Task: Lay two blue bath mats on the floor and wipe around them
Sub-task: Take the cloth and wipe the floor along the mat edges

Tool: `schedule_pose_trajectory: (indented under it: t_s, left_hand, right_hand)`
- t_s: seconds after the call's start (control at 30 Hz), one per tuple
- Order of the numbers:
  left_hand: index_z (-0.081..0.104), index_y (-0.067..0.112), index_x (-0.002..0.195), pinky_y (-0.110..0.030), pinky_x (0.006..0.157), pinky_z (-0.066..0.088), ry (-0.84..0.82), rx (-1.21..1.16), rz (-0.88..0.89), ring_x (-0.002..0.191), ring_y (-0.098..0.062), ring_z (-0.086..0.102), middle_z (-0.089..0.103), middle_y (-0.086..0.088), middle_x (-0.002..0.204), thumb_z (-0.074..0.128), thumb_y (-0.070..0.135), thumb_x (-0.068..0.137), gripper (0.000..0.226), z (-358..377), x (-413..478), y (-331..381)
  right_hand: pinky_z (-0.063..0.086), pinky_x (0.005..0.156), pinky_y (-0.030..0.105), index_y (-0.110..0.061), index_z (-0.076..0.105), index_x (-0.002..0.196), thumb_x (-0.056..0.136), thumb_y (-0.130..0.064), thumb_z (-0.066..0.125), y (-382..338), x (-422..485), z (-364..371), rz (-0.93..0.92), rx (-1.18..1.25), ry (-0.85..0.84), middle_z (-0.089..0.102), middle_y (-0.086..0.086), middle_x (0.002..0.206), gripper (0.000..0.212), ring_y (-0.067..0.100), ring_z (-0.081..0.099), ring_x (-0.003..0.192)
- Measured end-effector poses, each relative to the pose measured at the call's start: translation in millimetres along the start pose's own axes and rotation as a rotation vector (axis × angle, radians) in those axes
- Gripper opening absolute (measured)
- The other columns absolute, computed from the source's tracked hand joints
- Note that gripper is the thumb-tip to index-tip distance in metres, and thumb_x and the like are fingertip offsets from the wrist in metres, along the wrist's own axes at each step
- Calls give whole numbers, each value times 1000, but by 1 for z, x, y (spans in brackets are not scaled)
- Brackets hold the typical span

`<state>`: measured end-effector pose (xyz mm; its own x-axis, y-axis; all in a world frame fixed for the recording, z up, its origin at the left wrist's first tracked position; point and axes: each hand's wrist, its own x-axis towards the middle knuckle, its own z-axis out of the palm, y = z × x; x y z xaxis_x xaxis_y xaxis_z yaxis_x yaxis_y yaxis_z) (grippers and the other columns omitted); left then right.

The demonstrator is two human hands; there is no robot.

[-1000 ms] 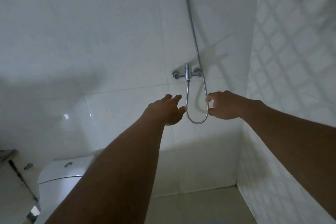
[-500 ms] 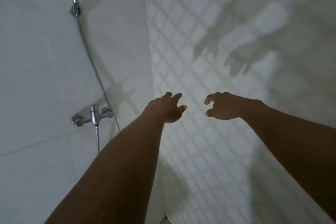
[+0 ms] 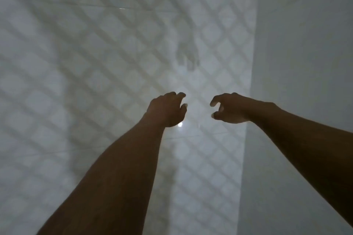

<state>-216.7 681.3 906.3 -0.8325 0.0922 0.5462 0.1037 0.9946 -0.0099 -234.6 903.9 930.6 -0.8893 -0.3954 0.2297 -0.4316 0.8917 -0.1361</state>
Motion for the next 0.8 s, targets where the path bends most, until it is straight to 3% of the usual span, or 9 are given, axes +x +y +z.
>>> schedule_pose_trajectory:
  t_s: [0.27,0.43,0.57,0.7,0.8]
  left_hand:
    - [40,32,149,-43,102,43,-16,-294,478,127,-27,56,57,2,138,40,48,102,49,-3,-11,245]
    - [37,32,150,-44,102,42,-4,-397,746,127,-28,55,56,1,141,37,48,103,50,-33,-32,370]
    - [35,31,152,-44,102,41,8,-460,949,128,-29,54,53,0,144,35,47,104,51,-59,-59,450]
    - [36,31,152,-44,100,42,45,-541,1111,128,-29,54,52,-1,145,35,45,104,50,-84,-88,512]
    - [36,30,152,-43,99,42,59,-613,1213,127,-29,55,51,-1,145,36,43,104,50,-100,-111,549]
  right_hand:
    - [44,100,37,-31,50,139,96,-44,59,127,-243,-77,545,-136,32,56,0,139,46,22,55,124]
    - [47,97,36,-29,57,133,95,-44,60,155,-351,-133,790,-196,177,58,2,135,41,23,60,116]
    - [47,93,33,-29,65,120,94,-41,61,157,-418,-154,951,-257,281,61,-3,119,29,23,60,113]
    - [57,87,38,-31,69,95,87,-39,56,157,-470,-171,1083,-364,481,70,-1,109,18,21,67,92]
    - [55,81,39,-22,68,103,91,-33,55,150,-502,-180,1172,-501,675,66,1,103,21,26,63,93]
